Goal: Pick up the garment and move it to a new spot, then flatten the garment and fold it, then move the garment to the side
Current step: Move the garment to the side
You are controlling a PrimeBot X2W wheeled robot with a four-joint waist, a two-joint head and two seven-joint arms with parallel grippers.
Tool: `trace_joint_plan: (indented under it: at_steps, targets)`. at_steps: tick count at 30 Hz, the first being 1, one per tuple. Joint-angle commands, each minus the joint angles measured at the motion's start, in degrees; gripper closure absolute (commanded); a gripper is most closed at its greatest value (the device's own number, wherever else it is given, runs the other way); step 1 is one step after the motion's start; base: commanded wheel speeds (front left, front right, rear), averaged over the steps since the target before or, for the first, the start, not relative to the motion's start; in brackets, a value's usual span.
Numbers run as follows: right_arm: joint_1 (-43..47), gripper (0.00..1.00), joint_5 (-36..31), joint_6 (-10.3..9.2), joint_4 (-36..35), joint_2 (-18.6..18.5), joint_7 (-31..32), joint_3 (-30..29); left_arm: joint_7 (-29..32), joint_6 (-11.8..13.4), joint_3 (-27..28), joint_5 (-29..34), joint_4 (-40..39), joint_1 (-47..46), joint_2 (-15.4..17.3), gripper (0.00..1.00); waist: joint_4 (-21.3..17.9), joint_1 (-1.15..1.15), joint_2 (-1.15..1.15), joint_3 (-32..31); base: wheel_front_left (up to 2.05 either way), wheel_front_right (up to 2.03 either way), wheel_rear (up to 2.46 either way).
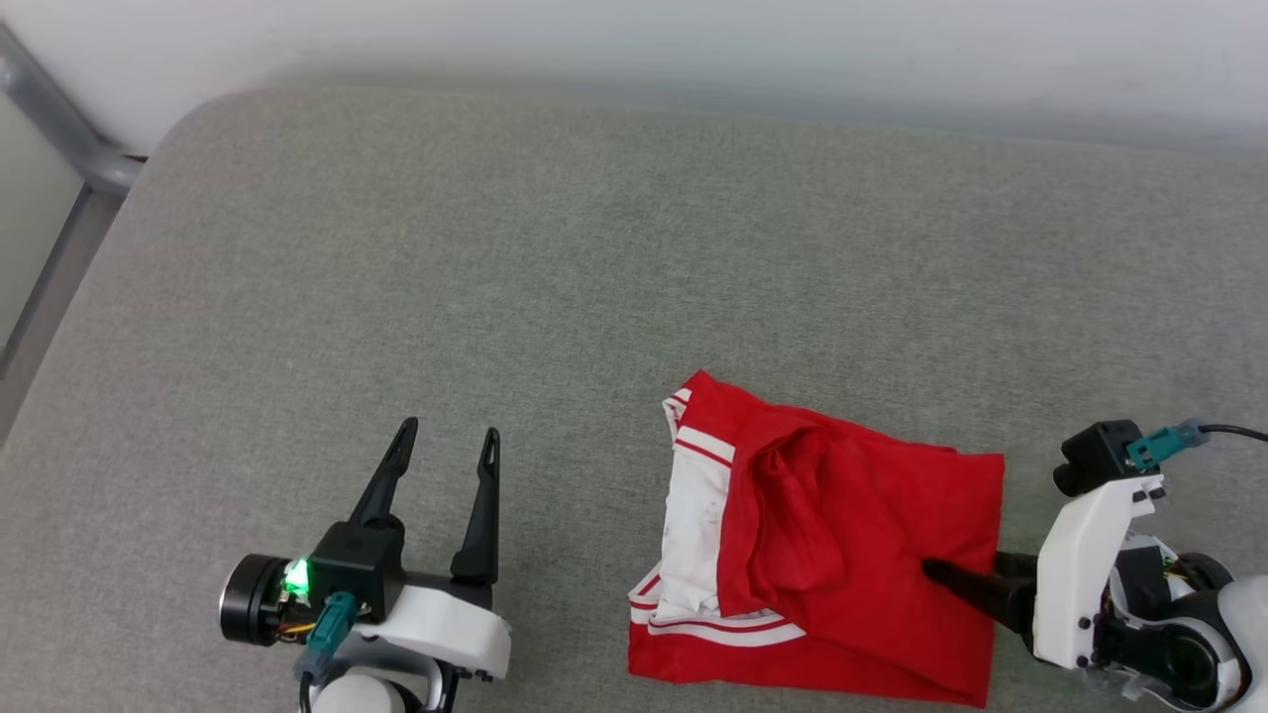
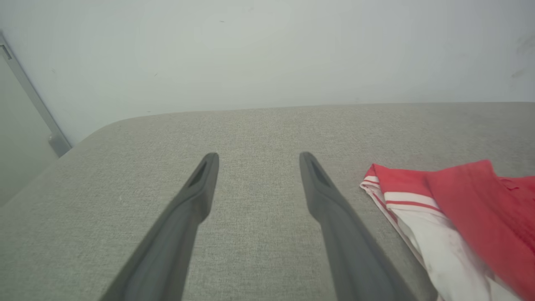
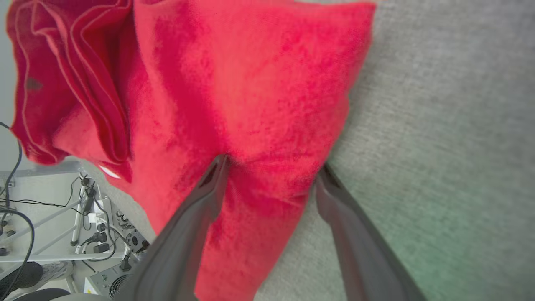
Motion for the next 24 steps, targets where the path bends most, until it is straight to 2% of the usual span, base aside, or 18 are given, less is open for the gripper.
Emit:
trace_joint_plan:
  at_steps: [1,5,11,12,13,14,20,24]
  targets:
    - [-0.2,0.0,0.4,-0.03,0.9,0.8,-0.1,0.5,-0.2,0.0,0.0,0.0,0.0,-0.9,-0.1,0.0,0.8,0.0,0.0,0.8,0.0,0.0,0.0]
    - [-0.5,0.0,0.9,-0.03,3.7,2.7,-1.5,2.3,-0.2,0.2,-0.4,-0.1,0.1,-1.5,-0.2,0.0,1.6,0.0,0.0,1.5,0.0,0.0,0.0]
    - [-0.3,0.0,0.0,-0.07,6.6,3.5,-4.8,6.2,-0.2,0.4,-0.5,-0.4,0.5,-1.8,-0.3,0.0,2.1,0.0,0.0,1.6,0.0,0.0,0.0]
    - [-0.5,0.57,-0.2,-0.06,6.6,3.3,-5.7,6.9,-0.2,0.4,-0.5,-0.4,0.5,-1.7,-0.3,0.0,2.1,0.0,0.0,1.5,0.0,0.0,0.0]
    - [-0.8,0.91,-0.2,-0.06,6.6,3.0,-6.7,7.3,-0.2,0.5,-0.5,-0.4,0.6,-1.6,-0.3,0.0,2.0,0.0,0.0,1.3,0.0,0.0,0.0]
    - [-1.0,1.0,0.0,-0.06,6.5,2.7,-7.5,7.7,-0.2,0.6,-0.4,-0.5,0.6,-1.4,-0.3,0.0,1.9,0.0,0.0,1.0,0.0,0.0,0.0]
    - [-5.0,1.0,-1.4,-0.03,2.0,-1.2,-13.3,11.1,-0.2,0.8,0.4,-0.2,0.7,0.1,-0.3,0.0,0.1,0.0,0.0,-1.2,0.0,0.0,0.0]
    - [-6.8,1.0,-1.8,-0.03,-2.3,-4.3,-14.6,13.7,-0.2,0.7,1.2,-0.1,0.3,1.1,-0.2,0.0,-2.6,0.0,0.0,-2.6,0.0,0.0,0.0]
